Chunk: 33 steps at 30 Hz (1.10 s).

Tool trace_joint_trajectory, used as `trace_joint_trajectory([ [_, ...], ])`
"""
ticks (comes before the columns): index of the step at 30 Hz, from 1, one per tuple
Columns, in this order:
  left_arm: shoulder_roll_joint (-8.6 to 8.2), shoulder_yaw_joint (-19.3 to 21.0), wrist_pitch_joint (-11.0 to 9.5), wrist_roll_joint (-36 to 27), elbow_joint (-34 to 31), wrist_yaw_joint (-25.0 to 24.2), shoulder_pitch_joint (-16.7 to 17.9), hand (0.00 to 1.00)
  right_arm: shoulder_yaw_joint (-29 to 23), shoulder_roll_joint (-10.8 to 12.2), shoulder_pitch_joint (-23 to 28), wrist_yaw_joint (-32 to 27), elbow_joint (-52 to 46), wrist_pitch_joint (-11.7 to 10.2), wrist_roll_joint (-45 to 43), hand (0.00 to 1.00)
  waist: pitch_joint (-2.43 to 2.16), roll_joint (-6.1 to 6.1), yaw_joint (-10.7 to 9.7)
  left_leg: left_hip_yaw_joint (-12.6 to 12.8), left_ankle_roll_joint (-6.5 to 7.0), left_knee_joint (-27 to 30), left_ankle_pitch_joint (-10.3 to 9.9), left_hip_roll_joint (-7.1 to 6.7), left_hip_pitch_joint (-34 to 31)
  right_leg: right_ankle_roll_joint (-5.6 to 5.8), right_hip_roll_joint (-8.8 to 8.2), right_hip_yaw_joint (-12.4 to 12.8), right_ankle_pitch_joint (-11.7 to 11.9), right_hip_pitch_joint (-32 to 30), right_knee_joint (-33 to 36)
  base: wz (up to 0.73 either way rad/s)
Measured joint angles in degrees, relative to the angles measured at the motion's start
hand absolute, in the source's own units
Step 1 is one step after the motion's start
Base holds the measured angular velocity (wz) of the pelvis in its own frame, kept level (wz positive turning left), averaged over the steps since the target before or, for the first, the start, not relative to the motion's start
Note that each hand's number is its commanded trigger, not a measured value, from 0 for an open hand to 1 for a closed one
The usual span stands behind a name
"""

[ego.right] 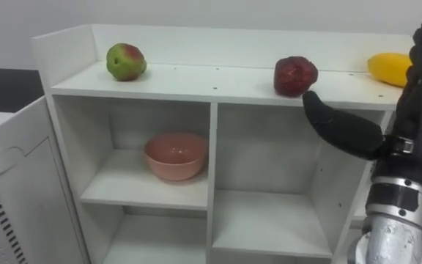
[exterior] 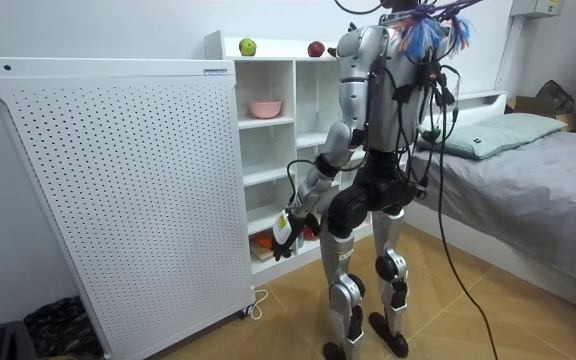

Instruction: Arrange fruit in the closet

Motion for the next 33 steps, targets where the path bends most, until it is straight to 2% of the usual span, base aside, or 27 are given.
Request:
trace_joint_trajectory([
  [6,0.01,-0.8,0.8,-0.1,0.0,-1.5,-1.6,0.0,0.4,-0.2,-2.6,1.8,4.4,0.8,-0.7,0.0,-0.09,-0.08,-0.1,-0.6,0.12,0.3,0.1,-0.15,-1.2,0.06,-0.15,-0.5,0.1,-0.7,0.1,0.04],
  [9,-0.13,-1.1,0.9,0.0,0.0,-1.9,-2.6,0.0,0.5,-0.3,-4.6,2.7,7.1,2.2,-0.6,0.0,-0.12,-0.07,-0.1,-0.7,0.12,0.3,0.1,-0.17,-1.3,0.06,-0.16,-0.7,0.1,-0.7,0.1,0.03],
  [12,-0.15,-1.1,2.0,-0.1,0.0,-2.1,-3.6,0.0,0.4,-0.3,-6.3,4.0,7.9,3.5,-0.6,0.0,-0.24,0.14,-0.2,-0.8,0.11,0.3,0.1,-0.19,-1.4,0.07,-0.15,-0.8,0.1,-0.7,0.0,0.0],
  [20,-0.09,-1.1,3.7,-0.1,0.0,-2.9,-4.2,0.0,0.5,-3.0,-9.9,4.9,8.5,5.5,1.7,0.0,-0.56,0.16,0.0,-1.0,0.09,0.2,0.2,-0.22,-1.3,0.07,-0.15,-0.9,0.1,-0.8,0.0,0.0],
  [23,0.12,-1.4,4.1,-0.3,0.0,-2.9,-4.2,0.0,0.7,-4.2,-10.0,4.9,10.0,6.3,2.3,0.0,-0.82,-0.3,0.1,-1.0,0.07,0.2,0.2,-0.22,-1.2,0.07,-0.16,-0.9,0.1,-0.7,0.0,0.0],
  [28,0.6,-1.8,4.2,-0.3,0.0,-3.2,-4.2,0.0,0.7,-4.9,-11.2,5.0,10.6,8.9,3.9,0.0,-0.72,-0.9,0.3,-0.5,0.08,0.2,0.4,-0.14,-1.3,0.07,-0.22,-0.9,0.1,-1.4,0.9,-0.03],
  [33,1.23,-2.3,4.3,-0.2,-0.1,-3.5,-4.2,0.0,0.7,-5.1,-14.1,5.4,10.6,9.2,4.1,0.0,-0.75,-1.34,0.3,-0.5,0.14,0.3,0.6,-0.21,-1.6,0.06,-0.37,-1.4,0.1,-1.6,0.9,0.01],
])
